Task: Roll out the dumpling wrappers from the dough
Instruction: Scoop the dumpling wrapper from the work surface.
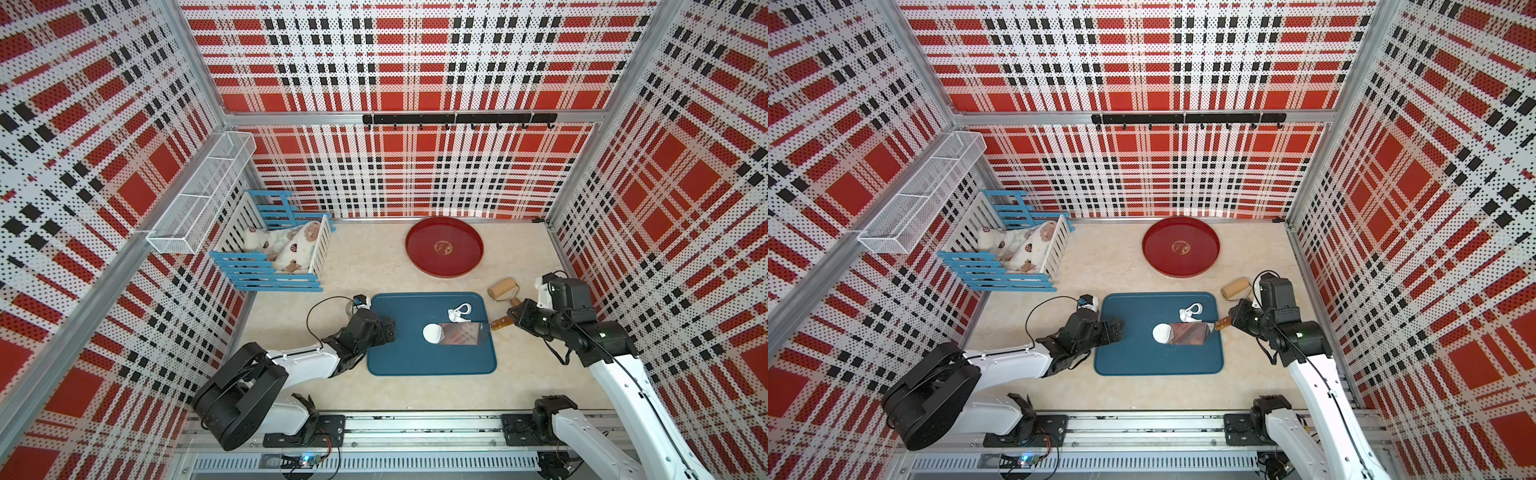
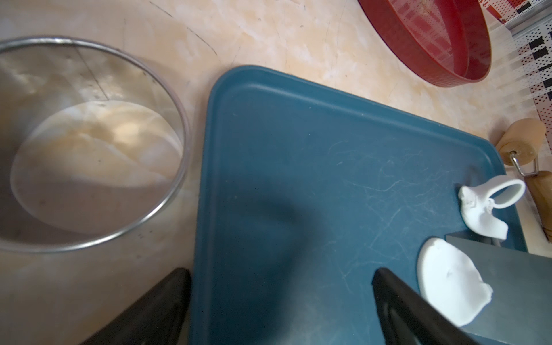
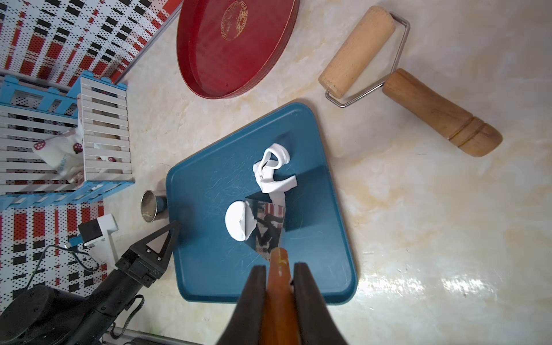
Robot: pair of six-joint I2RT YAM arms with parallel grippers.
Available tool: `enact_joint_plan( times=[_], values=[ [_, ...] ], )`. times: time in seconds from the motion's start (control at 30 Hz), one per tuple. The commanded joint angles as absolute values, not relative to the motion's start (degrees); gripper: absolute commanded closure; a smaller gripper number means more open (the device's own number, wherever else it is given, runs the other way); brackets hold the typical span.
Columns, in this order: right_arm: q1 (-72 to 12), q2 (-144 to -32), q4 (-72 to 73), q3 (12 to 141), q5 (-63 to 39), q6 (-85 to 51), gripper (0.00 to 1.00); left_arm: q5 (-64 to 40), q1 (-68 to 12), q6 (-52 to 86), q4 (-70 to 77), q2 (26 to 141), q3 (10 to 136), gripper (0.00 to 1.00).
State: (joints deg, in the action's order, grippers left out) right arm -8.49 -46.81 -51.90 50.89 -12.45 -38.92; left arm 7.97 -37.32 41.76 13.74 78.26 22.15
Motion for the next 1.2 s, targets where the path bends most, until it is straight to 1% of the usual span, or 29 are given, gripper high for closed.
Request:
enact_joint_plan(
  times=[0.0,0.47,1.17],
  values=[
    [-8.15,-45.92,-49.37,50.13,-13.8,-39.97,1.0,7.38,-37.27,41.92,13.19,78.49,21.13,0.0],
    [-8.09,-44.88,-47.03,49.39,-15.94,-42.03,1.0,7.61,-37.35,41.93,13.05,78.55,21.18,0.0],
    [-8.0,-44.41,-47.94,52.76,-17.4,-42.19,1.0,7.74,-37.27,42.01,13.03,78.52,21.18,0.0]
  ],
)
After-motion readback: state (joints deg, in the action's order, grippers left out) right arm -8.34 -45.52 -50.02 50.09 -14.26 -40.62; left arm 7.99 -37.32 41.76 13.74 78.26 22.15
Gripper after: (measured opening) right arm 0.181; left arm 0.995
